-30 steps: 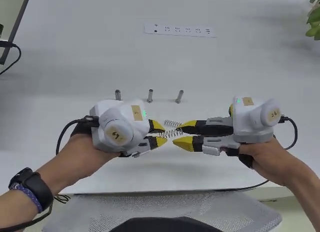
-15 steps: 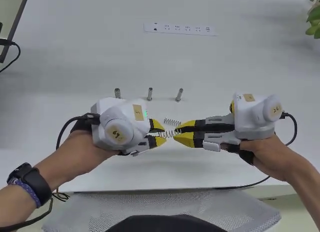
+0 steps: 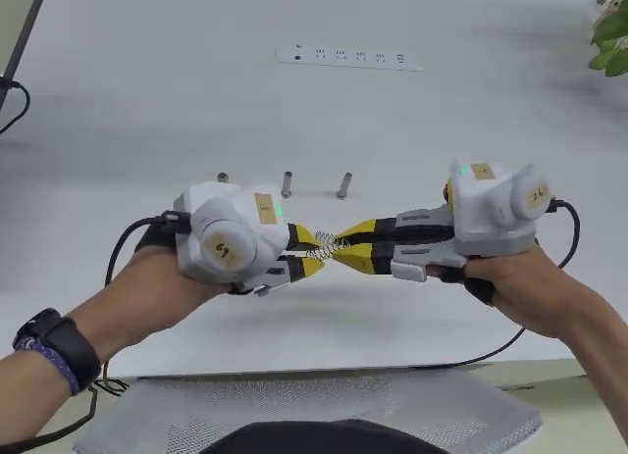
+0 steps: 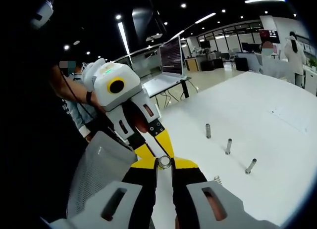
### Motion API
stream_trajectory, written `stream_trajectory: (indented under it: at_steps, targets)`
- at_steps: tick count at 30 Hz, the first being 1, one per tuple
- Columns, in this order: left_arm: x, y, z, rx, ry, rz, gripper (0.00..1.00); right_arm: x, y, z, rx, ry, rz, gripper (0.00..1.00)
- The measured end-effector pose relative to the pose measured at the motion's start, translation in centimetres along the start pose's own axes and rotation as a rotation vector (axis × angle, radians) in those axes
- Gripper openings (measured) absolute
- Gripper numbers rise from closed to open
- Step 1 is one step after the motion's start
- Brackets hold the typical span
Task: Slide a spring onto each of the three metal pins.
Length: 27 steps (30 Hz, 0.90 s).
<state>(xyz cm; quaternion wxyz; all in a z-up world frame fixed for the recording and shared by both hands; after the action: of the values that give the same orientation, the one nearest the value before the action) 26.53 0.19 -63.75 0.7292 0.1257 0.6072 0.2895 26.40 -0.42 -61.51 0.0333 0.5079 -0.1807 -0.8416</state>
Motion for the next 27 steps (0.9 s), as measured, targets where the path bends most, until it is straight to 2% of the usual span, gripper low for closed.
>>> stream_trajectory:
  at_steps: [9, 17, 22, 26, 27]
  targets:
    - [-0.8, -0.6, 0.3, -0.007, 0.021, -0.029, 0.02, -1.6, -0.2, 0.1, 0.019, 0.057, 0.052, 0.09]
    - [-1.0, -0.7, 0.5, -0.012, 0.035, -0.039, 0.02, -1.6, 0.1, -0.1, 0.034, 0.062, 0.072, 0.09]
    - [-1.1, -0.8, 0.5, -0.01, 0.032, -0.043, 0.02, -1.6, 0.2, 0.2, 0.038, 0.071, 0.107, 0.1]
    - [-1.2, -0.9, 0.4, -0.004, 0.027, -0.046, 0.02, -2.0, 0.7, 0.2, 0.043, 0.086, 0.149, 0.23]
    - [-1.2, -0.9, 0.4, -0.003, 0.027, -0.046, 0.02, -2.1, 0.9, 0.2, 0.042, 0.09, 0.156, 0.23]
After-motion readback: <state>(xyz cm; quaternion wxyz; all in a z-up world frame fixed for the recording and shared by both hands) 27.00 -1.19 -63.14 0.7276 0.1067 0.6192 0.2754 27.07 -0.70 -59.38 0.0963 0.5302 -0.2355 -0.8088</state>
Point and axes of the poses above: the centre of the closed fingertips' face, and the gripper's own axes: y roughly backward along the fingers, z roughly to its left, x roughly out of its underside, the point moved 1 cm from there along y, roughly backward along the fingers, and after that the axes turned 15 degrees about -x, right-handed, at the moved point
